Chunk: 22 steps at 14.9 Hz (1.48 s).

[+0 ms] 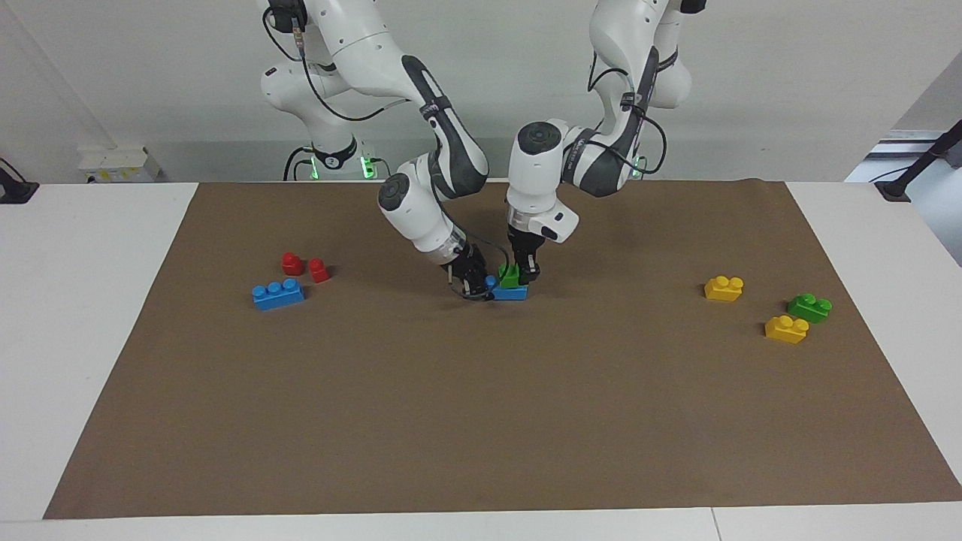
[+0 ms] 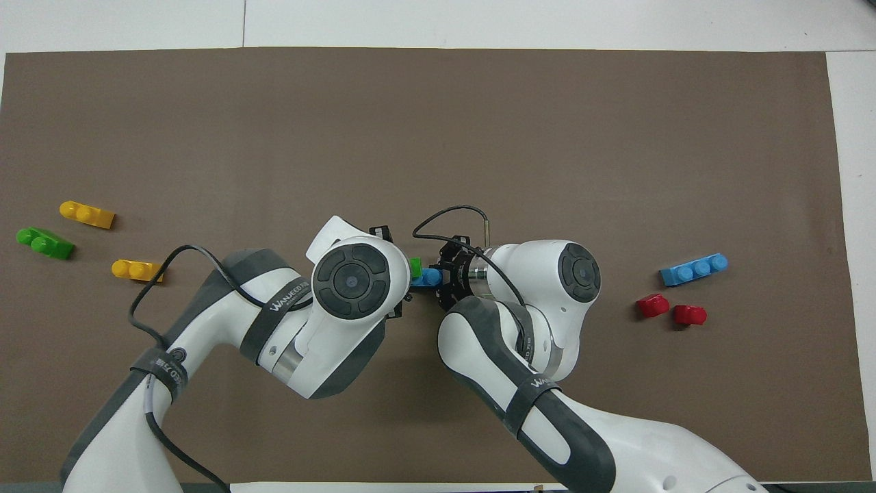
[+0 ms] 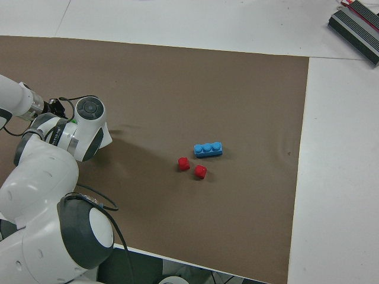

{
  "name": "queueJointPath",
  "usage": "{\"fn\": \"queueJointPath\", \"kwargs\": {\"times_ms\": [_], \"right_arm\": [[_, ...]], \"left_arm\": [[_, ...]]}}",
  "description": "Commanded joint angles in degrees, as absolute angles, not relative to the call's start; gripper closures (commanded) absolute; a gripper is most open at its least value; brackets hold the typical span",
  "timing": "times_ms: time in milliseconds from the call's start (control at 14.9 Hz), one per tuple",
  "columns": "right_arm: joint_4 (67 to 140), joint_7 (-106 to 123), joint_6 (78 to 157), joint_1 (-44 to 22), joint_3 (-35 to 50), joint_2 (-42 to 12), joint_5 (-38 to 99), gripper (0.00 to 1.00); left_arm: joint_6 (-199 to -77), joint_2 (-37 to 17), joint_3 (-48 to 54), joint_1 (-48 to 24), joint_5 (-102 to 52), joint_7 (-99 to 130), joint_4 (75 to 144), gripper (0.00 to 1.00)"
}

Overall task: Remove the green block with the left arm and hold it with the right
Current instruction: 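Pull the green brick away with the left gripper while the right gripper pulls blue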

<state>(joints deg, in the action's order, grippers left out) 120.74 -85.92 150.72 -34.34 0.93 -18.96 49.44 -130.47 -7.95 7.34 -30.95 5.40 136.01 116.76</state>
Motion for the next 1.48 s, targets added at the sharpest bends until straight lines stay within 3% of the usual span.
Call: {"fn": "queueJointPath", "kwargs": {"times_ms": [0,336,807,1143,1413], "right_arm": [[121.1,-84.3,150.7,-34.6,1.1,-18.9,51.3,1.0],[120.0,-83.0,147.1,-32.3,0.4,-16.5,50.5,1.0],[110.2,-78.8,124.7,-14.3,0.4,-14.1,35.4,1.0],[109.2,-66.8,118.7,-3.6,0.4,-14.6,32.2,1.0],[109.2,-62.5,118.5,3.4,0.4,-16.8,30.9,1.0]], "left_arm": [[-126.9,-5.3,6.9,-29.3,6.5,134.9,115.7,1.0],[-123.7,-3.6,6.9,-25.1,6.3,128.7,115.0,1.0],[-123.8,-4.0,6.9,-14.2,5.3,110.1,115.0,1.0],[-123.8,-4.1,6.9,-6.4,3.9,94.5,115.1,1.0],[-124.4,-4.2,6.9,-1.2,3.4,79.1,115.6,1.0]]}}
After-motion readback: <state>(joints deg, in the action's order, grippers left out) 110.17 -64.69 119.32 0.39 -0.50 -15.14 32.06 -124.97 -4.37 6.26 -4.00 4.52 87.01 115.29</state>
